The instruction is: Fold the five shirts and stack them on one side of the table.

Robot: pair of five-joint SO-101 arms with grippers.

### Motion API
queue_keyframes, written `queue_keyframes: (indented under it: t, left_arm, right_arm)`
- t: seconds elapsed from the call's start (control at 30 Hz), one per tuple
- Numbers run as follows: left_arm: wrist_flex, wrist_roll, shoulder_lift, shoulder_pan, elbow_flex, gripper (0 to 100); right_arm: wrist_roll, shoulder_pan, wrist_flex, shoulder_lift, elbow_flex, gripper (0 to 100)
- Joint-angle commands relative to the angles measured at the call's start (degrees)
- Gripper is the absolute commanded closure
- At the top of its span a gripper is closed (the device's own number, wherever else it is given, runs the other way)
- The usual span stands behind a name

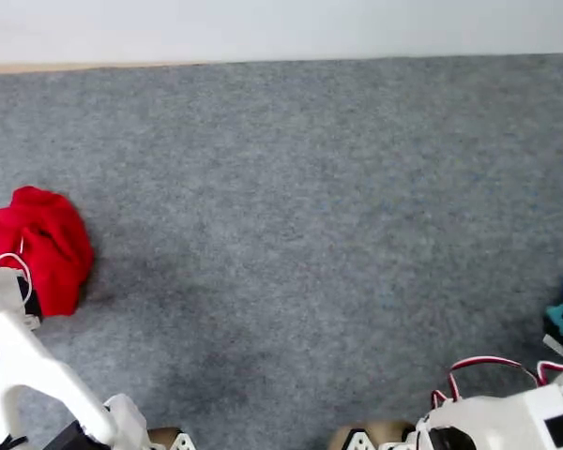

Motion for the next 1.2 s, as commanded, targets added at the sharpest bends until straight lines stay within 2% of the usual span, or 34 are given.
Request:
queue_keyframes:
  t: [0.0, 0.13, 0.3, 0.4, 0.7, 0.77, 0.93, 1.17]
  left_arm:
    - [0.62, -0.09, -1.23, 0.53, -0.22, 96]
    - [0.70, -0.09, -1.32, 0.53, -0.22, 96]
    - [0.70, -0.09, -1.67, 0.44, -0.22, 96]
    - [0.70, -0.09, -1.67, 0.44, -0.22, 96]
    - [0.70, -0.09, -1.58, 0.44, -0.13, 96]
    - [0.79, -0.09, -1.67, 0.44, -0.13, 96]
    - [0.79, -0.09, -1.49, 0.35, -0.13, 96]
    - [0.44, -0.09, -1.23, 0.44, 0.92, 96]
  right_arm:
    - [0.70, 0.04, -0.04, -0.92, -0.53, 98.8]
    - [0.44, -3.38, -0.04, -3.91, -0.53, 98.8]
    - [0.35, -4.26, -0.13, -5.14, -0.53, 98.8]
    - [0.35, -7.78, -1.36, -5.93, -0.70, 98.8]
    - [0.35, -28.62, -1.71, -10.77, -9.76, 98.8]
    - [0.35, -30.99, -2.95, -10.42, -11.78, 98.8]
    - [0.70, -30.20, -6.46, -9.01, -13.63, 98.8]
    - [0.70, -17.63, -6.55, 0.48, -13.54, 98.8]
